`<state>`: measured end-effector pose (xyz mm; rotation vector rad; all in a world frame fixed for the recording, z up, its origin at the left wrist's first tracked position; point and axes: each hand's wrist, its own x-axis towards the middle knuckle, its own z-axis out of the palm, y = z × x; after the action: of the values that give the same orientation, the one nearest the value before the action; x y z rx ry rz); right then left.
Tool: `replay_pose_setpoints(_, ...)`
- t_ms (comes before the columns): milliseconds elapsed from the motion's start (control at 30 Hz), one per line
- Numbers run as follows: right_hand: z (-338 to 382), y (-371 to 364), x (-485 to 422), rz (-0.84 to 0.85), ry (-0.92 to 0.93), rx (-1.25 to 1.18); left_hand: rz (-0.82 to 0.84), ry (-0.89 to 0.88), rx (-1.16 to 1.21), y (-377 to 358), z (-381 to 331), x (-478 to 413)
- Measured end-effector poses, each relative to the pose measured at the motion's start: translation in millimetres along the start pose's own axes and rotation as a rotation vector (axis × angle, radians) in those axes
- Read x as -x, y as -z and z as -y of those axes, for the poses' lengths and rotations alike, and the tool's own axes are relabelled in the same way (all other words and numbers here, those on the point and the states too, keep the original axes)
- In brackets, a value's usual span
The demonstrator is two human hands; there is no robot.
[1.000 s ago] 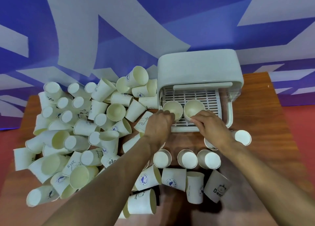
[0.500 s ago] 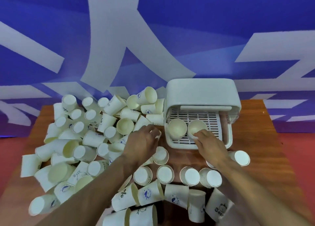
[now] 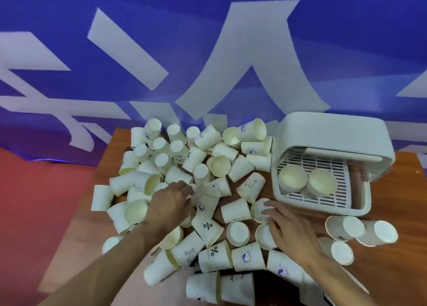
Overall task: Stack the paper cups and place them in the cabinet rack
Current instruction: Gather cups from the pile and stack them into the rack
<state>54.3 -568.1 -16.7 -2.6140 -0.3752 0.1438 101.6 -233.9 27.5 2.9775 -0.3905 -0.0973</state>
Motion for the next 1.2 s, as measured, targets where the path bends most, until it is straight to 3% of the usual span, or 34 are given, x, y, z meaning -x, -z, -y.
replay_pose_setpoints(400,74.6,-16.5,-66.9,0.174,0.021,0.064,0.083,0.010,0.059,-7.0,60.5,-0.1)
replay_pose_setpoints(767,126.0,-53.1,-98.5,0.261,-0.086,0.037,0.106,0.236,-0.028,-3.3,120.6,-2.3)
replay_pose_setpoints(1000,132.5,-63.9,-104.2,0.271,-0.135,0.042,0.136,-0.039,-0.214,8.2,153.9,-9.8)
replay_pose_setpoints(1133,129.6,-64.4,-101.8,0.231,-0.127,0.074,0.322,-0.342,-0.459,9.7,170.6,-15.7)
replay_pose_setpoints(1200,129.5,-62.1,-98.1,0.202,-0.123,0.063,0.414,-0.398,-0.560,14.7,171.5,-22.5)
